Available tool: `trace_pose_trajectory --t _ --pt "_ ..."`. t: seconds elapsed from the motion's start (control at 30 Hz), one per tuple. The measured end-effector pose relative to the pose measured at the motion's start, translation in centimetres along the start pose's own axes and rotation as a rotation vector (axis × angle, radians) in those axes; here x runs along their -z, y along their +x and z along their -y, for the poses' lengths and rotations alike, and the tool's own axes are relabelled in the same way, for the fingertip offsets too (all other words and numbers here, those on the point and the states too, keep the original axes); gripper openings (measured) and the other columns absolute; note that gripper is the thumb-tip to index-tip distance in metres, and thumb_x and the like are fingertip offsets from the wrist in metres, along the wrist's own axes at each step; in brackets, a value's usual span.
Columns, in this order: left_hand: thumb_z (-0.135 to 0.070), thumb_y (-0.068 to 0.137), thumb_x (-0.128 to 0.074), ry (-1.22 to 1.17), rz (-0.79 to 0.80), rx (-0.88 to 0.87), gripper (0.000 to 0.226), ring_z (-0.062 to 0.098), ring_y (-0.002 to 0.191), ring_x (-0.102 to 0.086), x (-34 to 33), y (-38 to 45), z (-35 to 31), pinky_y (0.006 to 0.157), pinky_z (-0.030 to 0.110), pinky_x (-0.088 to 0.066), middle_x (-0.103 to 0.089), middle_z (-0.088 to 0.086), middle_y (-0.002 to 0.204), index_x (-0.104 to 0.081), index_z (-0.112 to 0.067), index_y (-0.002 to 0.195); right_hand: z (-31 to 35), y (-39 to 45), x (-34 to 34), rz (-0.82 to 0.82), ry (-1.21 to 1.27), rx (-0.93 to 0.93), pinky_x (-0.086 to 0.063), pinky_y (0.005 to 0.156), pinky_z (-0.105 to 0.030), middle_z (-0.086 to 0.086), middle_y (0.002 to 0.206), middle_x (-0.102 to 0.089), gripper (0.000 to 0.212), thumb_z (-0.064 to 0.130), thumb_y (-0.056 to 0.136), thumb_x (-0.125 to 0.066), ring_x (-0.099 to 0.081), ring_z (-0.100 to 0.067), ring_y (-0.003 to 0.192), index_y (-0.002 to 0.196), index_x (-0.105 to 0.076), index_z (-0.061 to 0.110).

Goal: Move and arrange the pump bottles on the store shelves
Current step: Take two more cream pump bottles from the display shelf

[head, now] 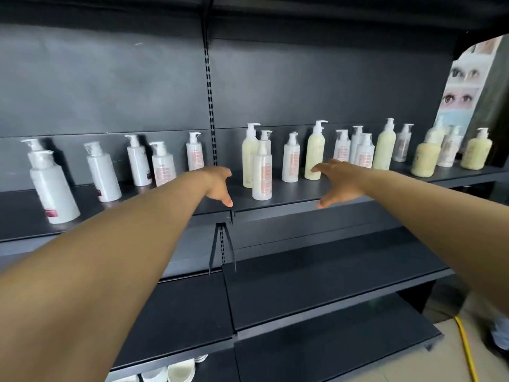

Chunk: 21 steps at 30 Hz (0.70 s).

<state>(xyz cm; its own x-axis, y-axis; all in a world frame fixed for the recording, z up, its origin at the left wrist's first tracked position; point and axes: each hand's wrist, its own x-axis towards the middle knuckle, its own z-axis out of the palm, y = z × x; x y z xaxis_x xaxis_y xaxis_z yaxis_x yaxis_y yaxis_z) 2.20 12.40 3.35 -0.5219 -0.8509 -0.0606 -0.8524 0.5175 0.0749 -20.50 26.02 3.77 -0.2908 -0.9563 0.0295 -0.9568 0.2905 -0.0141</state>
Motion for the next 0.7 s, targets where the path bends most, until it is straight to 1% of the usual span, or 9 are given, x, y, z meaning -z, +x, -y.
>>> trace_pose_trajectory --t 0.2,0.3,0.4,0.5,0.6,0.7 --pt "-0.031 0.083 -0.069 0.027 0.011 -0.048 0.084 0.024 0.139 -0.03 -0.4 2.4 -3.2 0.11 0.032 -0.031 -0.025 0.003 0.155 -0.02 -0.018 0.149 -3.7 0.7 -0.8 0.015 0.017 -0.033 -0.038 0.103 -0.041 -0.007 0.15 -0.027 0.093 0.037 0.076 -0.075 -0.034 -0.03 0.135 0.149 -0.019 0.025" --pt "-0.03 0.083 -0.069 0.043 -0.004 -0.079 0.082 0.023 0.139 -0.031 -0.3 3.3 -4.1 0.11 0.032 -0.03 -0.026 0.002 0.154 -0.021 -0.017 0.149 -4.7 0.8 -1.1 0.011 0.019 -0.055 -0.04 0.103 -0.042 -0.006 0.148 -0.03 0.094 0.039 0.075 -0.075 -0.037 -0.03 0.133 0.149 -0.019 0.025" --pt "-0.032 0.08 -0.072 0.046 0.002 -0.098 0.084 0.024 0.135 -0.036 -0.4 4.6 -4.6 0.11 0.034 -0.034 -0.031 0.003 0.152 -0.025 -0.018 0.148 -5.8 0.8 -1.3 0.018 0.021 -0.083 -0.04 0.104 -0.043 -0.006 0.148 -0.031 0.096 0.041 0.074 -0.076 -0.038 -0.03 0.132 0.15 -0.019 0.026" --pt "-0.035 0.079 -0.072 0.072 -0.011 -0.106 0.089 0.024 0.138 -0.033 -0.5 5.8 -5.4 0.112 0.035 -0.032 -0.027 0.003 0.154 -0.02 -0.018 0.149 -7.1 0.9 -1.4 0.003 0.017 -0.112 -0.039 0.102 -0.041 -0.006 0.147 -0.032 0.095 0.041 0.075 -0.076 -0.038 -0.029 0.132 0.149 -0.019 0.026" --pt "-0.035 0.079 -0.071 0.076 -0.011 -0.134 0.088 0.025 0.136 -0.036 -0.7 6.8 -6.9 0.11 0.034 -0.035 -0.031 0.005 0.152 -0.021 -0.018 0.149 -8.3 1.0 -1.4 0.006 0.023 -0.137 -0.039 0.104 -0.042 -0.006 0.149 -0.029 0.095 0.041 0.075 -0.076 -0.036 -0.03 0.134 0.149 -0.019 0.028" --pt "-0.034 0.081 -0.07 0.082 -0.016 -0.156 0.085 0.025 0.135 -0.036 -0.4 7.6 -8.6 0.109 0.034 -0.036 -0.031 0.005 0.151 -0.022 -0.017 0.149 -9.8 1.6 -1.4 0.0 0.028 -0.149 -0.039 0.104 -0.043 -0.005 0.149 -0.03 0.096 0.041 0.074 -0.077 -0.036 -0.03 0.134 0.149 -0.019 0.028"
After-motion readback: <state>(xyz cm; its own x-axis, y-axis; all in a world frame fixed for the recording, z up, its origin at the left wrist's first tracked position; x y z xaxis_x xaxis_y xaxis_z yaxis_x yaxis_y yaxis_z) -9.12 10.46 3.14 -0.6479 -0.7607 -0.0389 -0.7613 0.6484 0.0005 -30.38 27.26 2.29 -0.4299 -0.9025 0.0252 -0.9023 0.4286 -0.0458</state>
